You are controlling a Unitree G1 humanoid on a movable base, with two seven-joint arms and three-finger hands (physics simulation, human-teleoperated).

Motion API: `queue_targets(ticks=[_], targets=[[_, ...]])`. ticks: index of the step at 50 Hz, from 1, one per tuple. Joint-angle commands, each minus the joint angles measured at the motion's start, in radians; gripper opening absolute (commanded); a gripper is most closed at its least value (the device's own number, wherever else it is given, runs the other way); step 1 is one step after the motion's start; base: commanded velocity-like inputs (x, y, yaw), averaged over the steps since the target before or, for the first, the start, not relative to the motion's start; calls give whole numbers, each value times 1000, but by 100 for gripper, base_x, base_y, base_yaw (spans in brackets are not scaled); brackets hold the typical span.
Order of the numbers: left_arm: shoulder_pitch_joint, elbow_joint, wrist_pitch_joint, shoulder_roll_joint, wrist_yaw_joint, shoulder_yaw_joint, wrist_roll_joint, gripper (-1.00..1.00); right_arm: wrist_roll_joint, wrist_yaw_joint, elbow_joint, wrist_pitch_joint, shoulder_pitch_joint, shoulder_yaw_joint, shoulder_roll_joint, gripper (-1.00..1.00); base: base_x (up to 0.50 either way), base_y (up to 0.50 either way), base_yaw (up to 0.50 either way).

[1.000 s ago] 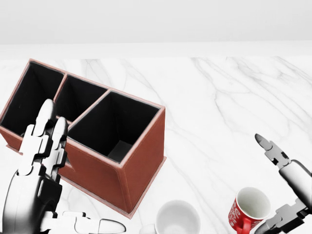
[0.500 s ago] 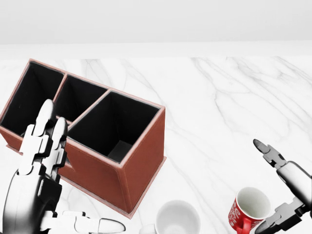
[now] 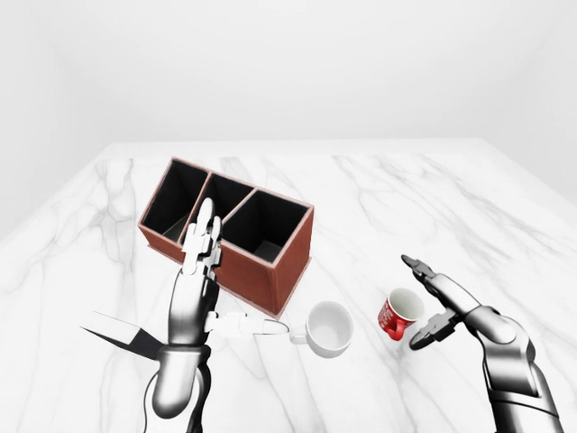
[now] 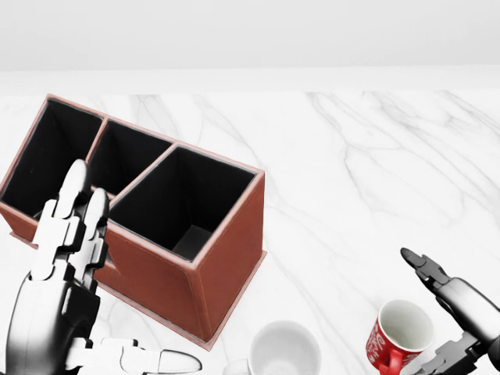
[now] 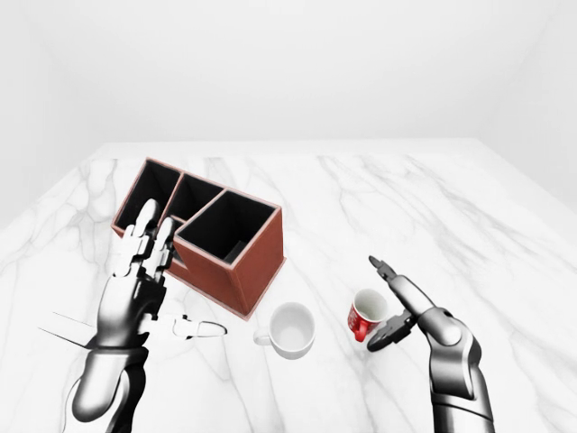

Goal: Pick up the red mug and place it to the right of the caddy.

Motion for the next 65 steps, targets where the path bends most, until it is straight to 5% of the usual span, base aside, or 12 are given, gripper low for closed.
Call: queue_targets(ticks=[1, 65], targets=[[0, -1, 0, 0, 1, 1, 0, 100, 6, -2, 40, 0, -8, -3, -13, 95, 0, 0, 0], [-5, 12, 0, -1, 1, 5, 1, 100, 1, -68, 204, 0, -99, 42, -66, 95, 0, 0, 0]])
